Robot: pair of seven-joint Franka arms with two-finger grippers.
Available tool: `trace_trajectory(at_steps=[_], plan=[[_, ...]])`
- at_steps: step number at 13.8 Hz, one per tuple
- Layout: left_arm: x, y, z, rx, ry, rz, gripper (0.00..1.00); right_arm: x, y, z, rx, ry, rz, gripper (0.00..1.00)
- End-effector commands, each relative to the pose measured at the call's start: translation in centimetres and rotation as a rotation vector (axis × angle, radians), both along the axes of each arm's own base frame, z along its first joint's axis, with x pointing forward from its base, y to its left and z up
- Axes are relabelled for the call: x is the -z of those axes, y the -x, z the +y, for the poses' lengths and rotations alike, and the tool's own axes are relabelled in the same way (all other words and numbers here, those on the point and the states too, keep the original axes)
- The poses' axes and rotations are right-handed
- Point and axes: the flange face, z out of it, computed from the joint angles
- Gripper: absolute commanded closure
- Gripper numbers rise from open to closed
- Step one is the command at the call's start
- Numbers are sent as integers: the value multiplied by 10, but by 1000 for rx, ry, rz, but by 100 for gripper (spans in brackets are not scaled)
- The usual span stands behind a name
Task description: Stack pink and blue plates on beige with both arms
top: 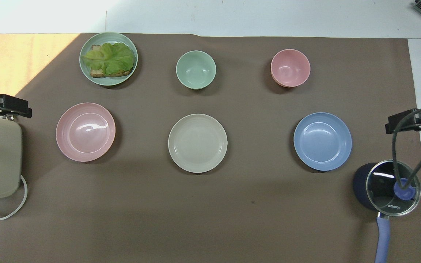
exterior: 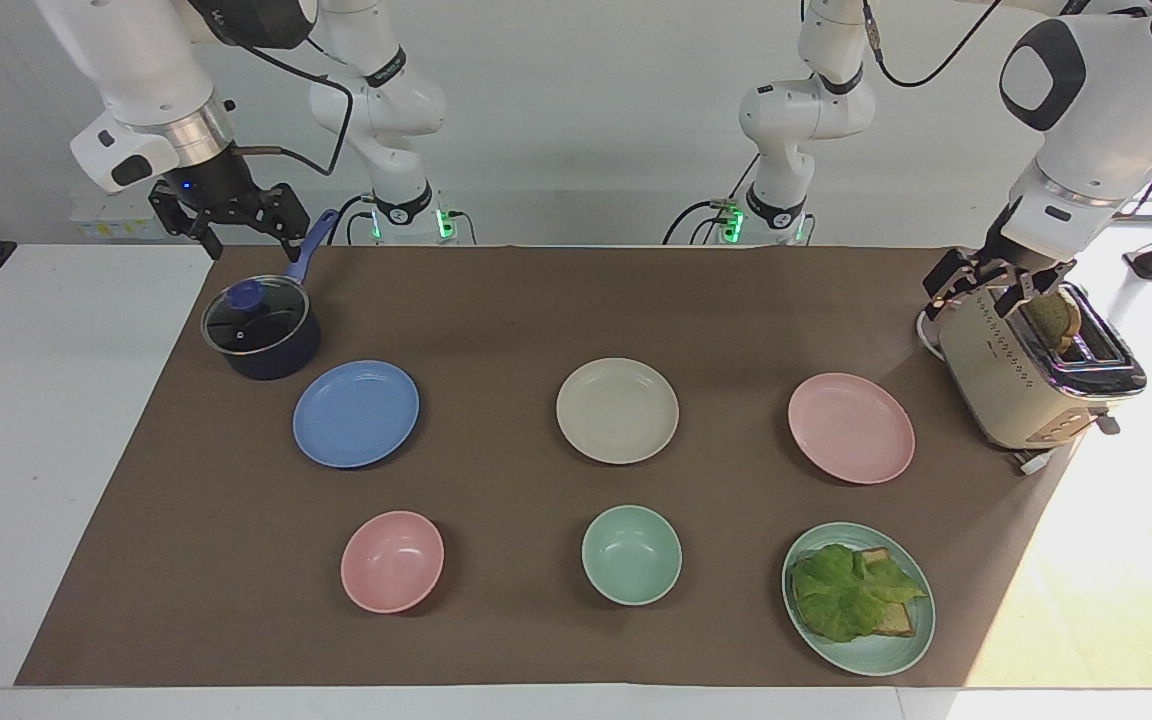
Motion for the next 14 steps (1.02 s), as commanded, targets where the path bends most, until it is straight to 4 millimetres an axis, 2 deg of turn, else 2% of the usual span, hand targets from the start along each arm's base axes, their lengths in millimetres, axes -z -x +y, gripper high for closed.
trace_trajectory(at_steps=[1,7,11,13,14], plan=[[-1,8,0,13,-5,2,0,-1,8,0,8,8,-2,0],[0,10,0,4,-5,3,0,-2,6,-1,11,3,-6,0],[18,12,4,7,-5,23,0,-2,6,0,10,2,-8,0],[54,13,1,11,-6,26,0,-2,6,0,8,2,-6,0],[70,12,7,0,-6,14,0,-2,6,0,11,2,-7,0]])
